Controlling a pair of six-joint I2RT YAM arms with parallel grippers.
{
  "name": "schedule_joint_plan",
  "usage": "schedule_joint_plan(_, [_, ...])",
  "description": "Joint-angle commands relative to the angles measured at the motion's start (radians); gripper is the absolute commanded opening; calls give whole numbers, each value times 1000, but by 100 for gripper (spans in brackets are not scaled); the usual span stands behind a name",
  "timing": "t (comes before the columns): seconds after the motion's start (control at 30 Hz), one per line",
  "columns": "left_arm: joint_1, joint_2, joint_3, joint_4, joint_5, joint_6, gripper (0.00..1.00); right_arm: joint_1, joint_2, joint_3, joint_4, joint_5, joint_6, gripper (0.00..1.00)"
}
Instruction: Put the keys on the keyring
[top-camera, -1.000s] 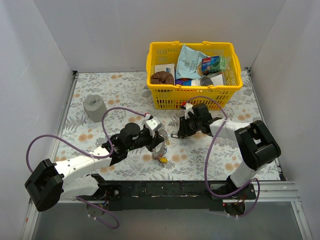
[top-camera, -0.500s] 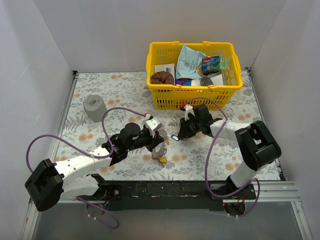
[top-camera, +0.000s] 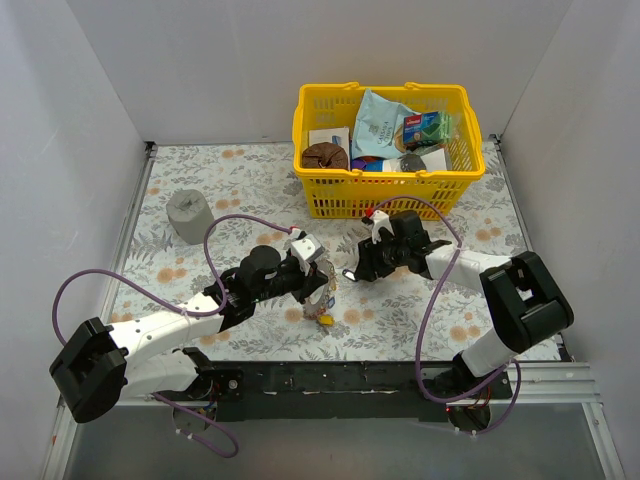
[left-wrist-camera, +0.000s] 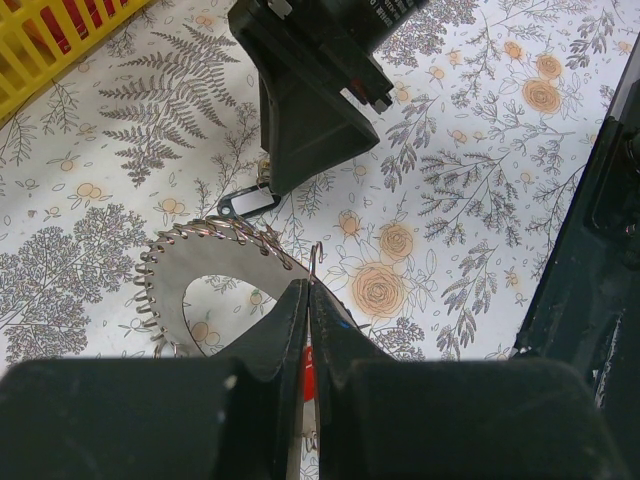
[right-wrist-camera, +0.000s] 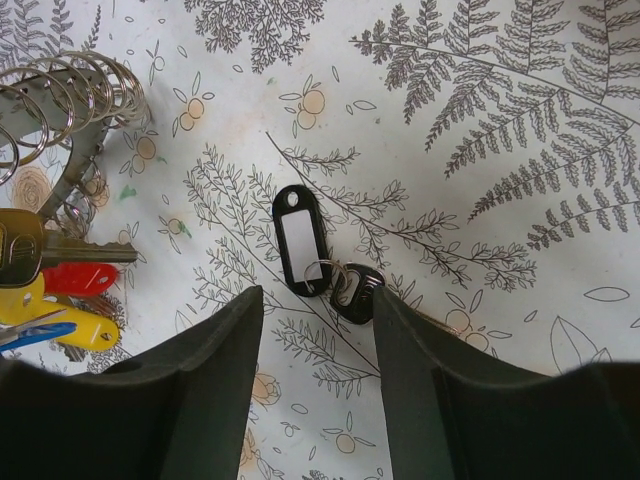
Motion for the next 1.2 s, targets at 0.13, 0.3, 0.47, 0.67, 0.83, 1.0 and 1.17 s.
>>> schedule_joint_plan(0.13, [-3, -14, 12, 8, -9, -6, 0, 20, 39, 13, 35, 0, -45, 57])
schedule_joint_plan(0.3, [-5, -17, 8, 8, -12, -9, 0, 82, 62, 39, -24, 123, -59, 56])
schedule_joint_plan(0.47, [-5, -17, 6, 8, -14, -11, 0, 138, 93, 42, -61, 273, -44, 39])
schedule_joint_plan(0.67, [-5, -19, 2, 8, -16, -12, 0, 142, 91, 45, -113, 330, -27, 15])
schedule_joint_plan(0.83, [-5, -20, -2, 9, -17, -14, 0, 142, 44, 62, -135, 347, -33, 1])
schedule_joint_plan(1.0, [-5, -22, -3, 11, -16, -17, 0, 142, -42, 59, -143, 353, -29, 1])
schedule_joint_plan(1.17, [-5, -20, -3, 11, -14, -17, 0, 138, -136, 28, -118, 388, 1, 1])
